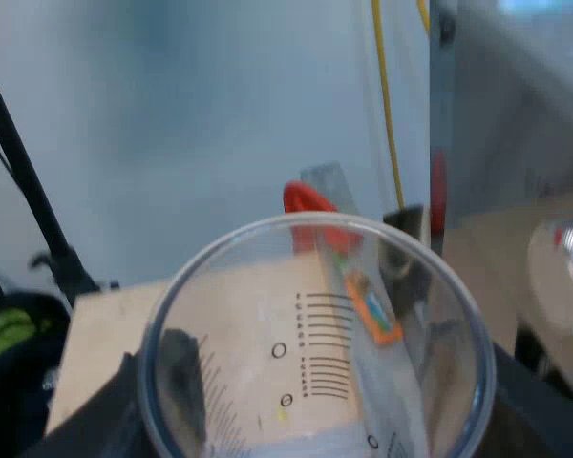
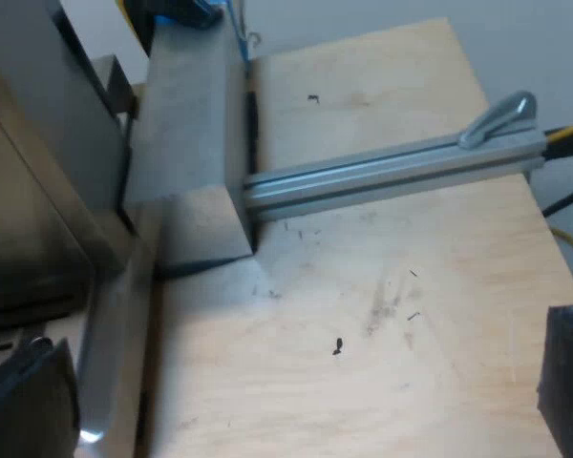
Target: Pour the beans into the coffee machine
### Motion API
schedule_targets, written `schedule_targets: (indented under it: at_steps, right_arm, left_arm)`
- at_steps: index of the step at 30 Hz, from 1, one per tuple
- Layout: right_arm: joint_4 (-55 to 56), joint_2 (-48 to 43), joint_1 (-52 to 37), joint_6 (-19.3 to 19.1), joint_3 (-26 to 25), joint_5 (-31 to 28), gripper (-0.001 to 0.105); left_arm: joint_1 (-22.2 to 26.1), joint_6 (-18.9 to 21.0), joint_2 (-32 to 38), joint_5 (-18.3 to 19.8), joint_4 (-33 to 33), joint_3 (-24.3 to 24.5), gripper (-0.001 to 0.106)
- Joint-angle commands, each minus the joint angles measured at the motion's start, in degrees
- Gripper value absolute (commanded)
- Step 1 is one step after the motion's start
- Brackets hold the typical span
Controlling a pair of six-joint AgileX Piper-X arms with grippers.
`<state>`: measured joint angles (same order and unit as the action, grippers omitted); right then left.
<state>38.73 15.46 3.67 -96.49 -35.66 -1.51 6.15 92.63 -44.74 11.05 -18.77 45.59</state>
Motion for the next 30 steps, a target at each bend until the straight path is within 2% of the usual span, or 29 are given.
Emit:
schedule_targets:
  at_steps: [1, 2, 6, 9, 13, 18, 25, 30]
  right_arm:
    - [-0.4, -0.21, 0.01, 0.31, -1.27, 0.53, 0.104]
    - [-0.4, -0.21, 0.01, 0.31, -1.69, 0.7, 0.104]
    - [-0.4, -0.21, 0.01, 0.31, -2.52, 2.3, 0.104]
    - [-0.4, -0.21, 0.01, 0.31, -2.49, 2.28, 0.104]
    - [-0.4, -0.21, 0.01, 0.31, -2.49, 2.28, 0.104]
    - [-0.4, -0.21, 0.01, 0.31, -2.49, 2.28, 0.104]
    - [-0.4, -0.21, 0.01, 0.31, -2.49, 2.28, 0.104]
    - [-0.4, -0.21, 0.01, 0.76, -2.49, 2.28, 0.104]
  left_arm:
    - [0.04, -0.1, 0.13, 0.41, -2.71, 3.45, 0.029]
    - [0.04, -0.1, 0.01, 0.41, -3.36, 4.17, 0.029]
    - [0.04, 0.16, -2.58, 1.36, -8.92, 9.45, 0.044]
    - [0.04, 0.52, -4.53, 2.12, -11.13, 14.15, 0.047]
    - [0.04, 0.52, -5.46, 2.51, -11.43, 18.23, 0.045]
    - [0.04, 0.52, -5.48, 3.65, -10.78, 19.91, 0.031]
    - [0.04, 0.52, -5.69, 5.17, -10.32, 20.14, 0.032]
    - [0.04, 0.63, -7.41, 6.64, -10.4, 22.1, 0.031]
